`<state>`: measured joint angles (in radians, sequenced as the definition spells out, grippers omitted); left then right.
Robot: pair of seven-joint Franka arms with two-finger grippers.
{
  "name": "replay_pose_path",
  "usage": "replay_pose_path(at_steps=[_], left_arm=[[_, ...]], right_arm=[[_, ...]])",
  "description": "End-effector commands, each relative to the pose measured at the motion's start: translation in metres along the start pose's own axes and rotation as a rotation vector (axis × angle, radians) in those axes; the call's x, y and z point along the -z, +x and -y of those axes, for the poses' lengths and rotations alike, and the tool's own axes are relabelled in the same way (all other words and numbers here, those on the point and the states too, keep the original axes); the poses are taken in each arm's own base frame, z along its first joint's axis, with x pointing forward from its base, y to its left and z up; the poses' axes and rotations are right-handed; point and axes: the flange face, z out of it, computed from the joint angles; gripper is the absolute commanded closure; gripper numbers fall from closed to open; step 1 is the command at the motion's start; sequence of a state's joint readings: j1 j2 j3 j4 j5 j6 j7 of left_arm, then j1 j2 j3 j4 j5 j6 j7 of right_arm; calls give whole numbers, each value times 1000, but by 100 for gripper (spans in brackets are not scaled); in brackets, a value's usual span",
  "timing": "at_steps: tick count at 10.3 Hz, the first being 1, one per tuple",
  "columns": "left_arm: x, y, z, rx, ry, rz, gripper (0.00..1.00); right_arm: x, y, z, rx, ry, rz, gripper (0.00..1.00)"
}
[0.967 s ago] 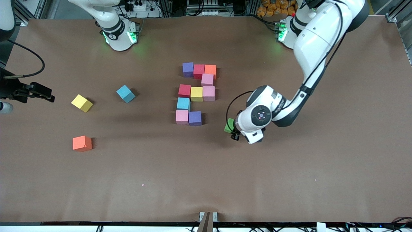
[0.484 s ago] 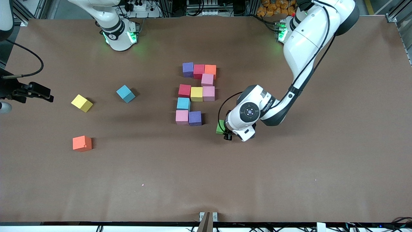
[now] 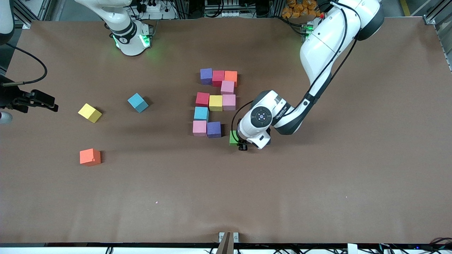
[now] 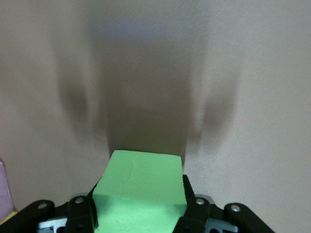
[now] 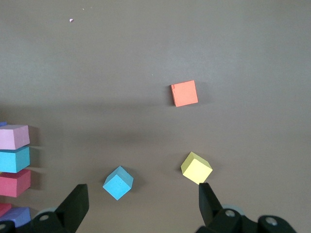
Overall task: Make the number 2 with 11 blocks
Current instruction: 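Carry the green cube to the group with the left gripper, then lower the green cube beside the purple cube with the left gripper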
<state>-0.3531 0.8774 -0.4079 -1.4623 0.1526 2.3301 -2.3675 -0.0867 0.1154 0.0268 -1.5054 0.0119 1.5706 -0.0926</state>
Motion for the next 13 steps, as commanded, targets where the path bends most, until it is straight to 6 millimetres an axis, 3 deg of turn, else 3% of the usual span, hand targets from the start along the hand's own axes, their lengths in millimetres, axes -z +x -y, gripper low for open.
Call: replay_pose_path(at_steps=[1,11,12,13], left_arm=[[-7,-15,9,41,4,3,59],[-33,-41,46,27,37,-20,57],[-33,-41,46,24,36,-21,50],[-33,-41,46,23,35,-21,6]], right_arm=[[-4,0,-10,19,3,9,0],[-4,0,-11,19,3,8,0],[-4,0,-11,19,4,9,0],[-4,0,-10,21,3,9,0]])
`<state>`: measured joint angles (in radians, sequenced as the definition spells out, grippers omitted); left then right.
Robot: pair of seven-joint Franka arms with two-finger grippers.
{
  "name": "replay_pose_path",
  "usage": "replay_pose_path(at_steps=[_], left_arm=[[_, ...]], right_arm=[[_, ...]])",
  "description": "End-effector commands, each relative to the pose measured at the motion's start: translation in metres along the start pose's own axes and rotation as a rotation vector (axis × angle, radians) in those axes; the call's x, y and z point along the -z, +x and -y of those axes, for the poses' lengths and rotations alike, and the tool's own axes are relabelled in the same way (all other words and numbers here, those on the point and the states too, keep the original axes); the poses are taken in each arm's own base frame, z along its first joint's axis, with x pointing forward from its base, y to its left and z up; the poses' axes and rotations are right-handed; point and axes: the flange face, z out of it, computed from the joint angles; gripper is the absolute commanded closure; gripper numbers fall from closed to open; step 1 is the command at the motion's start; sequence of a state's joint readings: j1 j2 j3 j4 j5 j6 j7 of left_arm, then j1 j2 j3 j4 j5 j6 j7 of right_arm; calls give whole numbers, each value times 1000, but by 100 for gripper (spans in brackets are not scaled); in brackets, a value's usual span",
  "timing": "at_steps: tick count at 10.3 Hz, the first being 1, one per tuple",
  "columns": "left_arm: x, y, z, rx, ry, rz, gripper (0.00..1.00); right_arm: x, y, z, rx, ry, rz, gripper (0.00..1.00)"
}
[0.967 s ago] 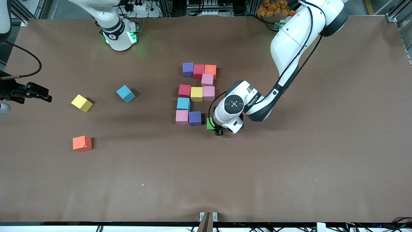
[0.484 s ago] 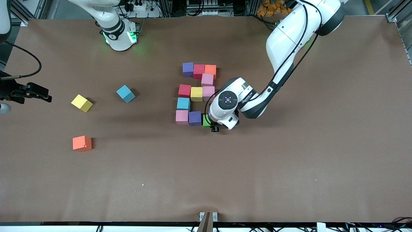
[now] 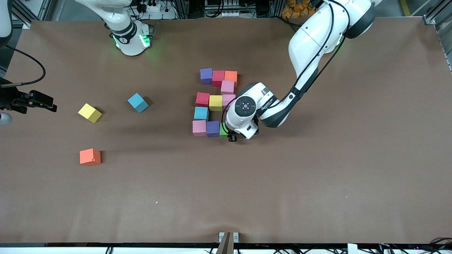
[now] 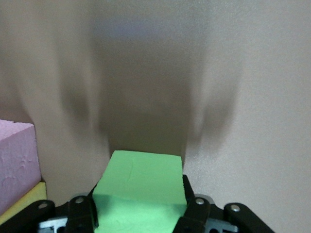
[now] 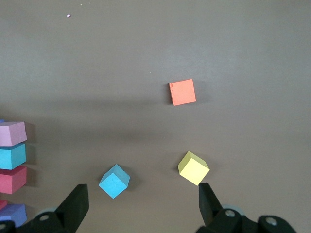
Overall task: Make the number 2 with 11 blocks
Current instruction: 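Lower the green cube beside the purple cube with the left gripper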
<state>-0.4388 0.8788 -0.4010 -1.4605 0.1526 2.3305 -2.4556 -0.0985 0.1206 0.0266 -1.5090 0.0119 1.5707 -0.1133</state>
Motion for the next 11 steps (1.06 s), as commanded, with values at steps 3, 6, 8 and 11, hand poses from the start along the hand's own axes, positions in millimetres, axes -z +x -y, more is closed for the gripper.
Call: replay_pose_path(at_steps=[3,6,8,11], left_arm=[[-10,-2,2,7,6,-4,0],[9,-1,-1,5,3,-18,0],[26,-3,1,4,5,-24,0],[55,-10,5,-2,-2,-25,0]], right_arm=[[1,-1,-4,11,2,1,0],[1,0,-3,12,2,1,0],[1,0,-1,14,2,1,0],[3,0,2,20,1,-4,0]])
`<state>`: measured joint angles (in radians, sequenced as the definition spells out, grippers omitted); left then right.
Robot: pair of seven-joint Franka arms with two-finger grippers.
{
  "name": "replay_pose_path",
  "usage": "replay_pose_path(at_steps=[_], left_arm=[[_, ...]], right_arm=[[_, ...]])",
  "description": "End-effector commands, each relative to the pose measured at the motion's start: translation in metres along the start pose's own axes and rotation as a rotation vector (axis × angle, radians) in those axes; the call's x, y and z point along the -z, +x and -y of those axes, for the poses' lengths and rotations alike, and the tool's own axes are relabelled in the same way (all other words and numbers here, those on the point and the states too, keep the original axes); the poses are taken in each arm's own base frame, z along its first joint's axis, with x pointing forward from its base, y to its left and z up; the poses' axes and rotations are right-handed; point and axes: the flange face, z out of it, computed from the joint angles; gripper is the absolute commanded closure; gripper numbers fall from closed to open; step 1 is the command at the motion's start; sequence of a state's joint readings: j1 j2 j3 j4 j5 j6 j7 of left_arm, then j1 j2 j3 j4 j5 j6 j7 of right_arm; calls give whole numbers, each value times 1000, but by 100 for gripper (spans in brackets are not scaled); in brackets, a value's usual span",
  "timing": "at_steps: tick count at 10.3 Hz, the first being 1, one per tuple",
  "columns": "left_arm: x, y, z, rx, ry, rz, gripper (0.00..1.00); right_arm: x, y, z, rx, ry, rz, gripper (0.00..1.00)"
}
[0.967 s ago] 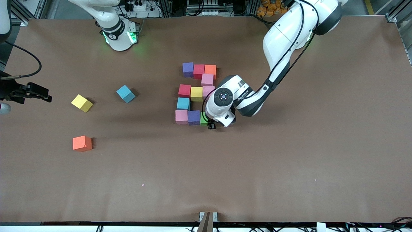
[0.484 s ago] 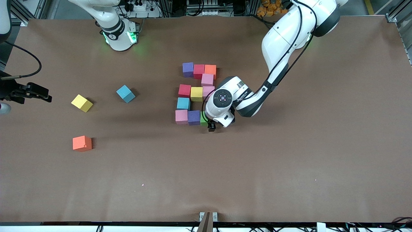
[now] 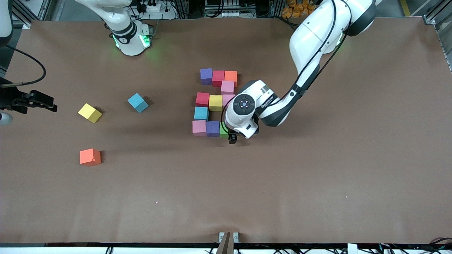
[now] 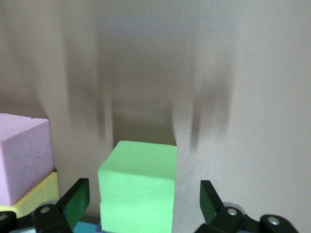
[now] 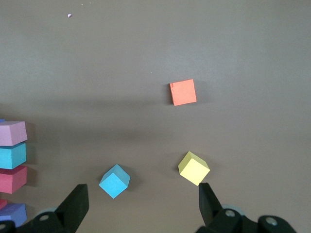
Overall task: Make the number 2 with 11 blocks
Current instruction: 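Lower the green cube beside the purple cube with the left gripper, then open the left gripper and lift it away from the green cube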
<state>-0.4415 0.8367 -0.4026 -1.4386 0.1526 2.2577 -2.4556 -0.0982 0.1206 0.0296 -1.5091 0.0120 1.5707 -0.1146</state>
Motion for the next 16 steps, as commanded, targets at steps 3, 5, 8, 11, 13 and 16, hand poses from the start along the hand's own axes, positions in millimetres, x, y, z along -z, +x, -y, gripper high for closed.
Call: replay_pose_path(at_steps=[3,5,8,11,13,16], left_arm=[[73,9,-6,23,-26,-21,0],[107,29,-16,14,-37,-63,0],[163,82,-53,-46,-77,-85,0],[218,132,-71,-136,-82,-140,0],[236,156,-75,-220,-55,-170,0],[291,198,-67,-353,0,-202,0]], right_arm=[[8,-1,0,14,-1,-13,0],[13,-3,2,8,-2,-22,0],[33,-12,5,10,-6,-63,0],[78,-52,7,4,-14,-99,0],[74,-52,0,-7,-14,-98,0],[52,-49,-4,-13,-19,-110,0]])
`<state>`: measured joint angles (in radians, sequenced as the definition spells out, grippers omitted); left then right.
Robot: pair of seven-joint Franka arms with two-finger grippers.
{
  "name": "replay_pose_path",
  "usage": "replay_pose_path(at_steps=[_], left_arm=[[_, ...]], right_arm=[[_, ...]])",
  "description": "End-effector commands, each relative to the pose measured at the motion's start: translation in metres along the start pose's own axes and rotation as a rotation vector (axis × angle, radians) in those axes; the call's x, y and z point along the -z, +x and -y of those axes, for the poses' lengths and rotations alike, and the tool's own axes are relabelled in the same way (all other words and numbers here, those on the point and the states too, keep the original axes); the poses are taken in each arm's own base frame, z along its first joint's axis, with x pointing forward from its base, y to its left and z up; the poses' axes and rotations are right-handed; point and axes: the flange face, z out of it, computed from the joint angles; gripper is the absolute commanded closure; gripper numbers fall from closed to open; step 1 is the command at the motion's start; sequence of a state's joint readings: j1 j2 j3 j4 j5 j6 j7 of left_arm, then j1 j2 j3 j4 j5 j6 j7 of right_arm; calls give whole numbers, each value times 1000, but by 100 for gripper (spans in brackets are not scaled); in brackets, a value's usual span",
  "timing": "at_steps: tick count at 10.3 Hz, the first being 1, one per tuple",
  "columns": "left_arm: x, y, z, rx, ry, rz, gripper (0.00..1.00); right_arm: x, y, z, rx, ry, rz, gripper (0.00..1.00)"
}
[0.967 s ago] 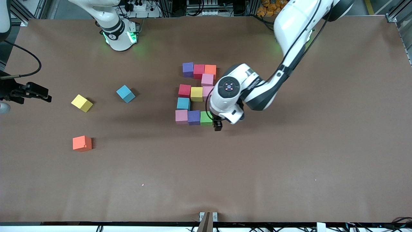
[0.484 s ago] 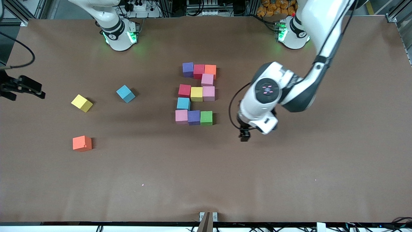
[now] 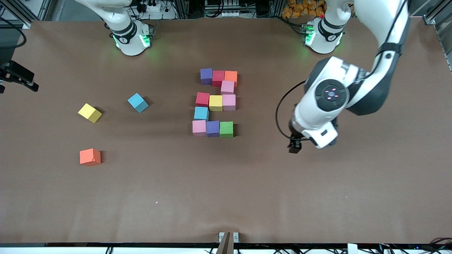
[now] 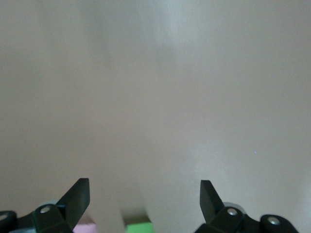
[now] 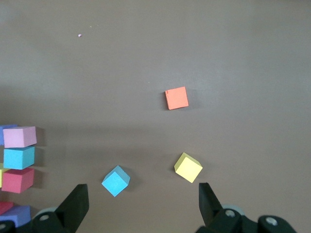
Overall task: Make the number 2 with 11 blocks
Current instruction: 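Open the left gripper and lift it away from the green cube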
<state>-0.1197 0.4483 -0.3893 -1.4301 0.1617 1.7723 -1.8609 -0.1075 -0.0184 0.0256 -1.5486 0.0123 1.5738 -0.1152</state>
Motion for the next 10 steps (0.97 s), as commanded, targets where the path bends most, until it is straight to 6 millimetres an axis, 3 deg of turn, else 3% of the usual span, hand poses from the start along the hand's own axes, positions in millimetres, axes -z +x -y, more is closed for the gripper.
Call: replay_pose_path(at_steps=[1,4,8,10], left_arm=[[36,36,19,-84,2,-9,0],[57,69,39,-189,-12,-10,0],[65,126,86,-389,11,-3,0],[65,152,87,-449,11,-4,0]], right_arm=[[-7,-4,-3,0,-11,-7,0],[-5,-3,-1,5,-17,-8,0],[-2,-4,-2,-2,-18,-10,0],[-2,-5,-3,-1,-17,-5,0]])
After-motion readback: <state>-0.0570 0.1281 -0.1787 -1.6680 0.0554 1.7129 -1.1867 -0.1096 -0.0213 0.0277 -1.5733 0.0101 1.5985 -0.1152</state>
